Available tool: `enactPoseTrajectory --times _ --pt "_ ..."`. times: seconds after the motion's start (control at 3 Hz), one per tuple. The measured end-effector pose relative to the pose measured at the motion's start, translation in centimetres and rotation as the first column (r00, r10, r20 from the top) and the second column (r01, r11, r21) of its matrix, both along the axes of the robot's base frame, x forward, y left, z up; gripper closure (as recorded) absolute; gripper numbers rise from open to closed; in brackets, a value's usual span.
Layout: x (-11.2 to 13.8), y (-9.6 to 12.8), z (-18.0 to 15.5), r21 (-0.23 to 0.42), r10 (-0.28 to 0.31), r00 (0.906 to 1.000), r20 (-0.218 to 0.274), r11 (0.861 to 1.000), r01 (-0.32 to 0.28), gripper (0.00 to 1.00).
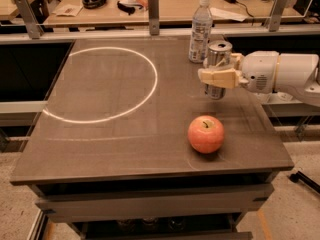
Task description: Move redbull can near apple
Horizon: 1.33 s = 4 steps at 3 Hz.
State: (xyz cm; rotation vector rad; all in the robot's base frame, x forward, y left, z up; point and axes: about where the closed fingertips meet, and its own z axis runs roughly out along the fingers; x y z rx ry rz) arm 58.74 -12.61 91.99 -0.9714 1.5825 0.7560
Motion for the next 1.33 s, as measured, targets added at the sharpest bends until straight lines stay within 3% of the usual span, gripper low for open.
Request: enactPoseTrajectory --times 0.33,1.0,1.33 --pt "-1.7 -1.3 0.1 0.005 -0.011 0.9998 -0.016 1.000 0.011 1.00" --pt "-4.3 -0.1 -1.9 0.030 -0.006 0.9989 -0.047 1.000 0.008 1.00" --pt "-3.8 0.2 -3.3 -0.006 -0.026 0.9995 -0.016 1.000 0.026 0.82"
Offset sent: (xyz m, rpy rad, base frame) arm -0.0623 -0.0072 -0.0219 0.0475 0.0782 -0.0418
